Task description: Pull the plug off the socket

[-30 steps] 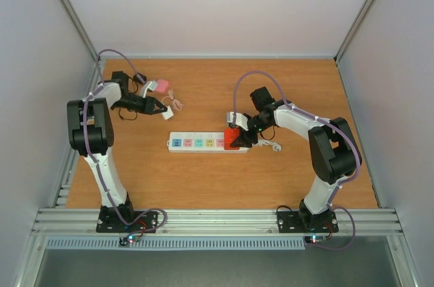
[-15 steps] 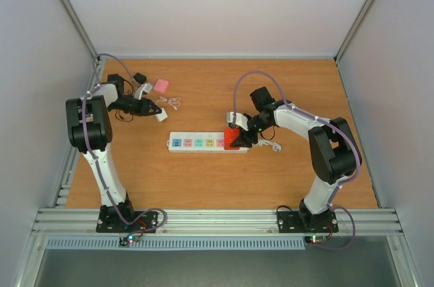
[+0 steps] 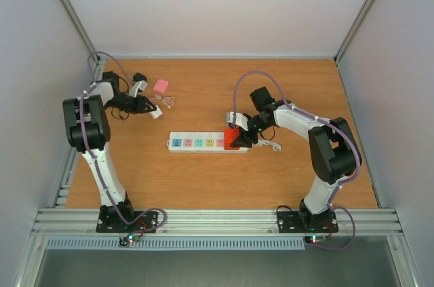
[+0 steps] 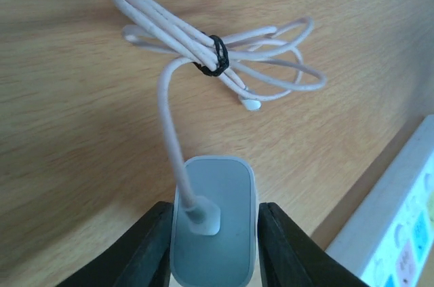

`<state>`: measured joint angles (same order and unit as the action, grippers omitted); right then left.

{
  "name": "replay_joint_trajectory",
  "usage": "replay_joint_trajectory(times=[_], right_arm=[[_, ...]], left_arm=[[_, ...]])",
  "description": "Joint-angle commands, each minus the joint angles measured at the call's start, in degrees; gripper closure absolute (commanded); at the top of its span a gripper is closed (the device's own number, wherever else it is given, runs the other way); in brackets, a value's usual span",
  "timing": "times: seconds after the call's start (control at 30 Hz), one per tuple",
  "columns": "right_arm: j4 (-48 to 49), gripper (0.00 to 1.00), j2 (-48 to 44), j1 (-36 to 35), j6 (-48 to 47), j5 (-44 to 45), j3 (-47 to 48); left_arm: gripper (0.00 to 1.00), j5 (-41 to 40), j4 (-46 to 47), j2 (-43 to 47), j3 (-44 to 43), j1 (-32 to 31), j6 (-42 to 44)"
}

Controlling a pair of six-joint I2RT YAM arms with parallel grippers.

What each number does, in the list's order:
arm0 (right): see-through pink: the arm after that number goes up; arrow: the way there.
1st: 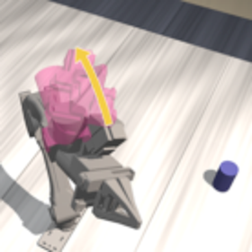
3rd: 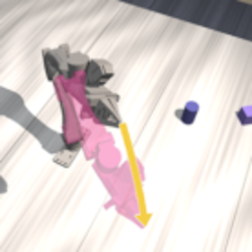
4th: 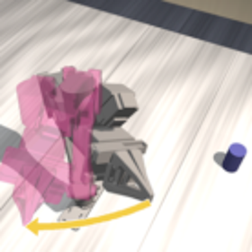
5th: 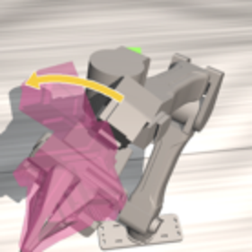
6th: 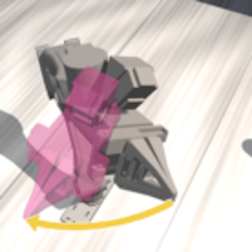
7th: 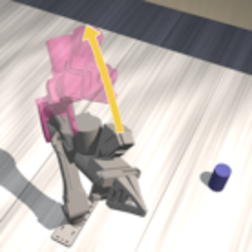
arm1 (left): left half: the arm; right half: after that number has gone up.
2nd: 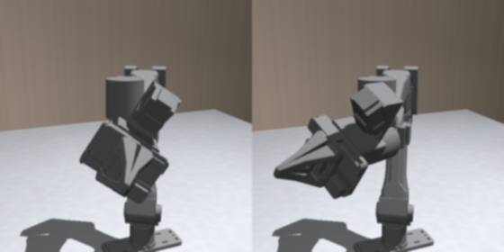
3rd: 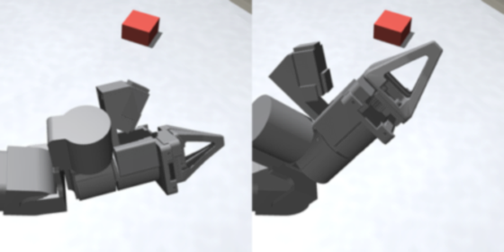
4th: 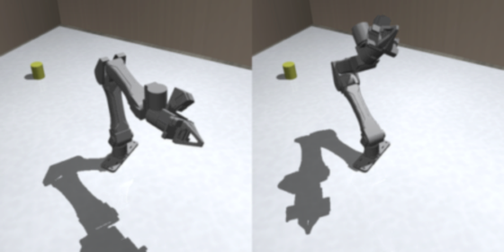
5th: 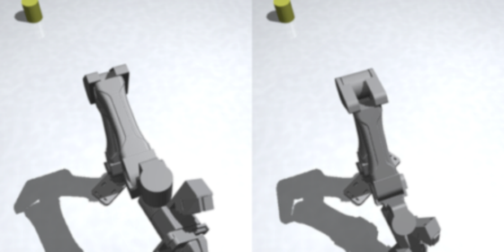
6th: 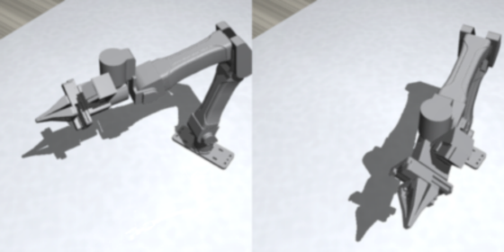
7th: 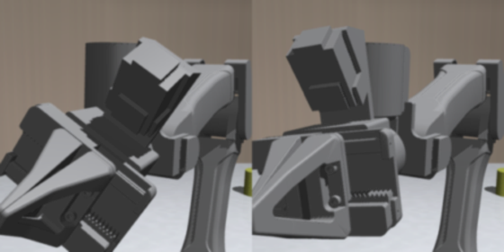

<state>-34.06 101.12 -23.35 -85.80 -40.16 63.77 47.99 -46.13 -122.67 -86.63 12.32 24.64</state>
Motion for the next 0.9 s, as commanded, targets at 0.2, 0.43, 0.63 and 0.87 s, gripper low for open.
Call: replay_joint_trajectory(times=[0.2,0.43,0.63,0.87], right_arm=[[0.14,0.62,1.75,-0.5,0.81,3.25,0.12],[0.14,0.61,1.67,-0.56,0.72,3.0,0.13],[0.3,0.55,1.44,-0.56,0.56,2.35,0.05],[1.12,0.32,1.02,-0.58,0.42,1.78,0.28]], left_arm=[[0.52,-5.15,1.07,0.06,-0.81,1.31,-0.5],[0.33,-3.53,2.75,5.54,1.81,1.39,2.01],[0.21,-1.45,3.03,11.47,4.75,0.44,5.96],[0.11,-2.67,4.62,20.62,11.59,-5.9,15.93]])
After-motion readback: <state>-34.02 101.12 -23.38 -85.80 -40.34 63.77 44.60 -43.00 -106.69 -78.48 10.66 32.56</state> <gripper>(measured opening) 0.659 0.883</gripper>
